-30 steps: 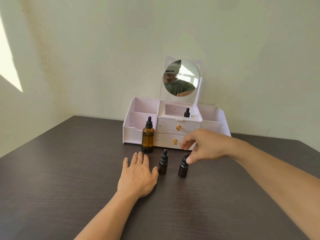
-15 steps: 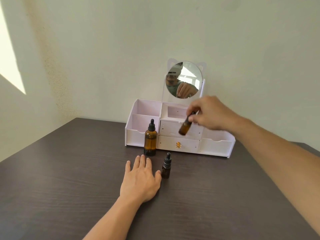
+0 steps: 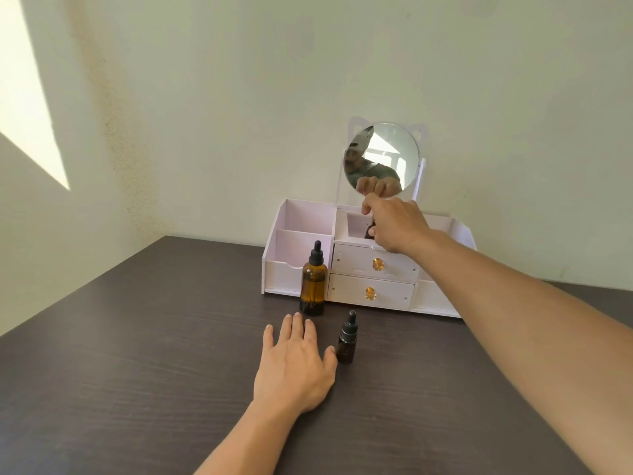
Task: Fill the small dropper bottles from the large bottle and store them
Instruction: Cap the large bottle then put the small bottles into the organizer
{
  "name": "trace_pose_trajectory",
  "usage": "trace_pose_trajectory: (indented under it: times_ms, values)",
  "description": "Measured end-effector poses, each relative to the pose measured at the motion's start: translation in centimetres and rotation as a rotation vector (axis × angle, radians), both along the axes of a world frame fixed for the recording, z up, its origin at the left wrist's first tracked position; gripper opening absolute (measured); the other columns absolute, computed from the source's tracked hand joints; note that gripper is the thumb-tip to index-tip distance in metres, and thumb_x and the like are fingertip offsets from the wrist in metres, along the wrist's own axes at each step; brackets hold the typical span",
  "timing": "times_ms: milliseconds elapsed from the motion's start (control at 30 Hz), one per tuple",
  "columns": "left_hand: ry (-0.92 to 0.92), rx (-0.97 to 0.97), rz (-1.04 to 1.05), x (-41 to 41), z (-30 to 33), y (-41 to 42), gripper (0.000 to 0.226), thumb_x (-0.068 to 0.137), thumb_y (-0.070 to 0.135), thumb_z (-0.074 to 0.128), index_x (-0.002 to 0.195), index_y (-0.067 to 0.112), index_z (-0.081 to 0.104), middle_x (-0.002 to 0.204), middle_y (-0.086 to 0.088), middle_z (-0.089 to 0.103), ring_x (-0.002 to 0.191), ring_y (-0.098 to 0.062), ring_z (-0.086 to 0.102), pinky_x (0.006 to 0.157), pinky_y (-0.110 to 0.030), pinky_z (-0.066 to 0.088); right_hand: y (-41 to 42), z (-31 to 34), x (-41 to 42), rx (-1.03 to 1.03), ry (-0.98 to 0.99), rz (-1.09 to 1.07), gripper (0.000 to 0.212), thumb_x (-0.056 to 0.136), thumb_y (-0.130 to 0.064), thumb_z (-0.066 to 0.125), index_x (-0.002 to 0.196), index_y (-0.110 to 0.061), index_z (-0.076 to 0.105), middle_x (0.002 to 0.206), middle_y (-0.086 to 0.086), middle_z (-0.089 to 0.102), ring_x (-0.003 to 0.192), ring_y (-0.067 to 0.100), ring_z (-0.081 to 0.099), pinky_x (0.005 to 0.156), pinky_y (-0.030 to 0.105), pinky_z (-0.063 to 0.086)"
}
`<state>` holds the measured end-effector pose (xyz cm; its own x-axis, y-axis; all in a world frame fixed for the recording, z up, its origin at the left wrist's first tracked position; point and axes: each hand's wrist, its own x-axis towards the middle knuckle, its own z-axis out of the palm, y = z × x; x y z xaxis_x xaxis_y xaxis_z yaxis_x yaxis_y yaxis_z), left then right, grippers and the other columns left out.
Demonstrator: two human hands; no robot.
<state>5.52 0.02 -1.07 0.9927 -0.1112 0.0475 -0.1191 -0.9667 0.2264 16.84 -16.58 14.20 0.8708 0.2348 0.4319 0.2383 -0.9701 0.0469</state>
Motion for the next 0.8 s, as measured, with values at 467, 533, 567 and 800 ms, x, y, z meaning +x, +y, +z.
trace_pose_trajectory:
  times_ms: [467, 533, 567, 800]
  values:
    - [0.004, -0.003, -0.004, 0.2, -0.1, 0.2, 0.069, 0.099, 0.055, 0.022, 0.155, 0.017, 0.009, 0.163, -0.005, 0.004, 0.15, -0.021, -0.002, 0.122, -0.047, 0.0, -0.2, 1.5, -0.1, 0.02, 0.076, -0.006, 0.058, 0.088, -0.014, 0.06, 0.138, -0.019, 0.032, 0.113, 0.007, 0.062, 0.108, 0.031, 0.056, 0.096, 0.049, 0.04]
    - [0.0, -0.003, -0.003, 0.2, -0.1, 0.1, 0.068, 0.099, 0.054, 0.022, 0.155, 0.016, 0.009, 0.163, -0.006, 0.004, 0.15, -0.021, -0.002, 0.122, -0.047, 0.0, -0.3, 1.8, -1.7, 0.111, 0.047, 0.043, 0.046, 0.088, -0.013, 0.062, 0.129, -0.021, 0.044, 0.113, 0.003, 0.061, 0.103, 0.026, 0.057, 0.091, 0.044, 0.046]
    - [0.001, -0.004, -0.003, 0.2, -0.1, 0.1, 0.068, 0.1, 0.053, 0.022, 0.155, 0.016, 0.009, 0.163, -0.006, 0.004, 0.15, -0.021, -0.002, 0.122, -0.047, 0.0, -0.1, 1.7, -2.8, 0.154, 0.059, 0.083, 0.039, 0.087, -0.012, 0.063, 0.123, -0.022, 0.051, 0.112, 0.0, 0.061, 0.1, 0.022, 0.057, 0.089, 0.04, 0.048]
    - [0.037, 0.01, -0.056, 0.5, 0.2, 0.4, 0.063, 0.103, 0.046, 0.018, 0.155, 0.013, 0.007, 0.163, -0.006, 0.002, 0.15, -0.019, -0.003, 0.122, -0.043, 0.001, 0.7, -2.0, -9.6, 0.156, 0.421, 0.277, 0.028, 0.085, -0.007, 0.066, 0.109, -0.022, 0.065, 0.108, -0.006, 0.065, 0.089, 0.006, 0.058, 0.082, 0.022, 0.046]
